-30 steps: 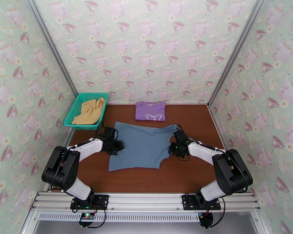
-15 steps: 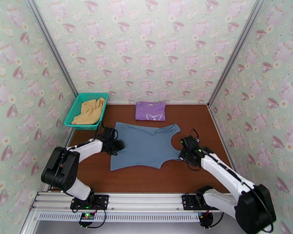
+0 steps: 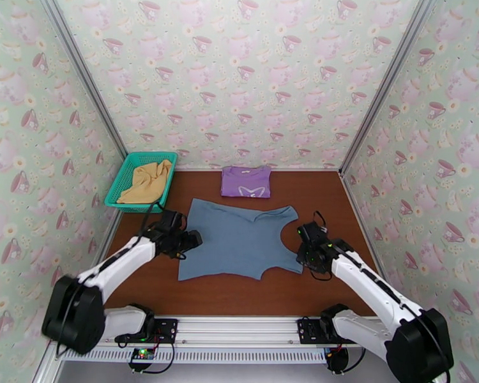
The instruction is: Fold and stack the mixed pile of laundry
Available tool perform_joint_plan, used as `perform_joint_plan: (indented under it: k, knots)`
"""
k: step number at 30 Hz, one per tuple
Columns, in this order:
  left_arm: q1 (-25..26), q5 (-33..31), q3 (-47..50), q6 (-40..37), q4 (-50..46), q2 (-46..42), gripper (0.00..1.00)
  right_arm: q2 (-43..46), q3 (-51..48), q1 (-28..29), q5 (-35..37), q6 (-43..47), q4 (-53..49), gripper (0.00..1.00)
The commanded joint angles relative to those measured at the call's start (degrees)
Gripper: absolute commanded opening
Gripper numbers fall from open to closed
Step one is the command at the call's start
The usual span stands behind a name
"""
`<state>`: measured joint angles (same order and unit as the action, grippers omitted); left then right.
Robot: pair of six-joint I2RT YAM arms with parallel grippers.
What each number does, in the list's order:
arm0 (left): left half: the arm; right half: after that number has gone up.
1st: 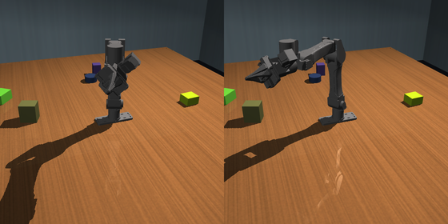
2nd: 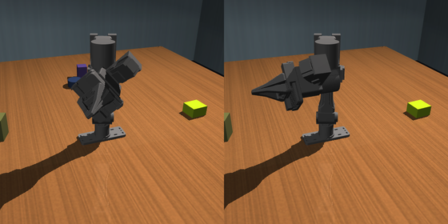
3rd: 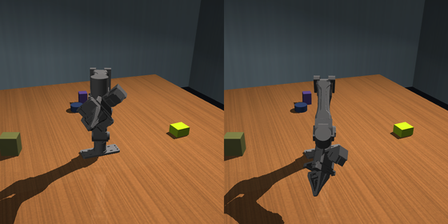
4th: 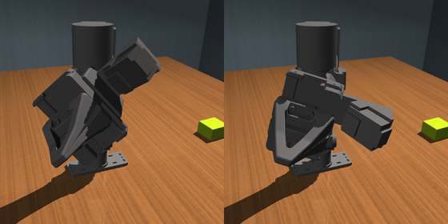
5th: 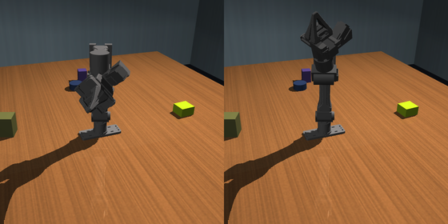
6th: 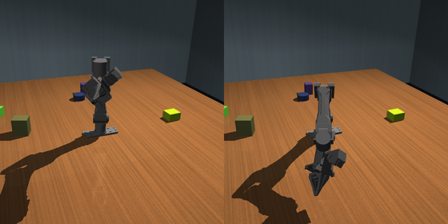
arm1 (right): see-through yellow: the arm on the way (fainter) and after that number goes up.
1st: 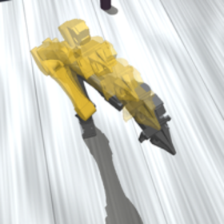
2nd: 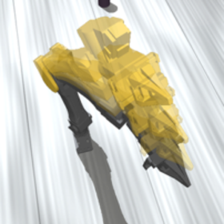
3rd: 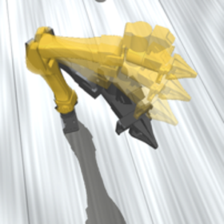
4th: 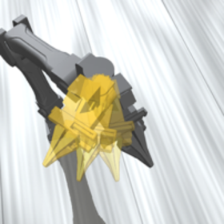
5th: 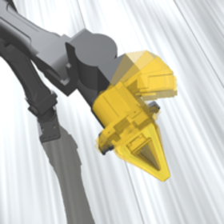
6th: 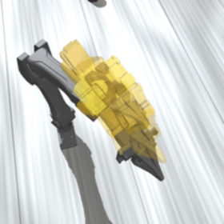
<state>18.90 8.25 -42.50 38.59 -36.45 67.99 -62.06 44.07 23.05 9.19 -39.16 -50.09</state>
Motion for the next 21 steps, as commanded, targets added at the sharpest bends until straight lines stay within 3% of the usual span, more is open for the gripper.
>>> perform_joint_plan:
  k: [1,6,10,21]
  knots:
    - [0.46,-2.47,5.86,5.15,-8.47,-5.41,0.74,0.98,3.89,2.29,-5.92,11.68,2.36,0.36]
    - [0.97,0.16,13.03,12.28,-6.52,-10.42,0.56,-0.76,7.4,4.17,-9.52,18.12,4.7,0.35]
    - [1.28,-0.74,15.53,15.99,-6.04,-11.34,0.5,-3.0,8.44,5.48,-11.18,19.64,6.67,0.34]
    - [1.39,-4.21,15.17,16.96,-3.67,-3.64,0.46,-4.78,5.07,7.51,-14.32,18.68,12.86,0.34]
